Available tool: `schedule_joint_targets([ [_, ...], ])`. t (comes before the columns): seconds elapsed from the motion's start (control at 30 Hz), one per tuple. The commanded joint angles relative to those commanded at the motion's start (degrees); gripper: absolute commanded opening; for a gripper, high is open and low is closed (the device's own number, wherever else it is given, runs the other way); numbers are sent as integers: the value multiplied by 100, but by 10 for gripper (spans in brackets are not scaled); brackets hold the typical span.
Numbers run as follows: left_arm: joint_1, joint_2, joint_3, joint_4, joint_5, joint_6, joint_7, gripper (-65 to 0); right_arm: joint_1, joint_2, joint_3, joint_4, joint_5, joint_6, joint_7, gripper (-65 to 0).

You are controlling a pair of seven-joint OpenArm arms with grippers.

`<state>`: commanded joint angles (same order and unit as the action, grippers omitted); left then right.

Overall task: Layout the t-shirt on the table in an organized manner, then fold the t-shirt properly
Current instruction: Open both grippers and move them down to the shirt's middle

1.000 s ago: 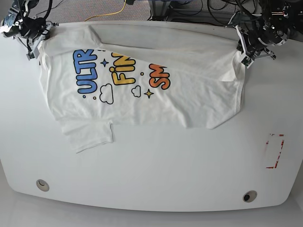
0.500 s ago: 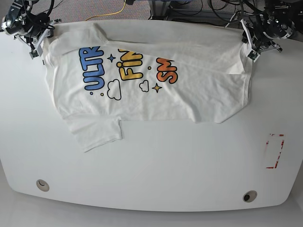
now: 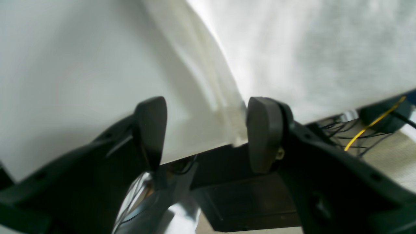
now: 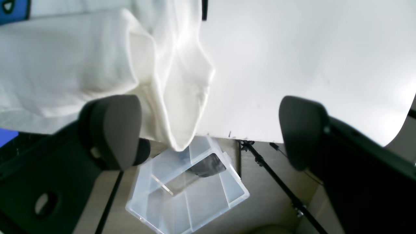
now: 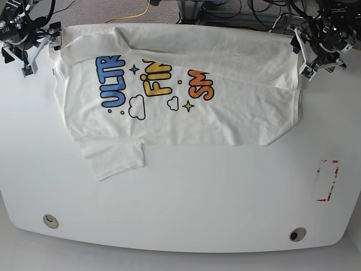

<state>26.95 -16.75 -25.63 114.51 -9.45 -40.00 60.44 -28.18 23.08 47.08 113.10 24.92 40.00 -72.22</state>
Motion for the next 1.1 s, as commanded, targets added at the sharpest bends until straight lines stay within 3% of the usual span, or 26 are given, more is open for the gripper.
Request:
schedule_joint_targets([
  [0.27, -607, -229, -114, 0, -9, 0, 9, -283, 949, 88, -18, -44, -26, 0, -97, -3],
  [0.63, -2092, -220, -141, -53, 35, 0, 404, -283, 2602, 273, -1099, -1451, -44, 0, 88, -3],
  [0.83, -2963, -18, 62, -334, 70, 0, 396, -283, 3622, 255, -1512, -2620, -360, 0, 554, -3],
  [1.1, -3745, 237, 448, -1363, 633, 0, 158, -283, 4484, 237, -2031, -3859, -879, 0, 1468, -8],
])
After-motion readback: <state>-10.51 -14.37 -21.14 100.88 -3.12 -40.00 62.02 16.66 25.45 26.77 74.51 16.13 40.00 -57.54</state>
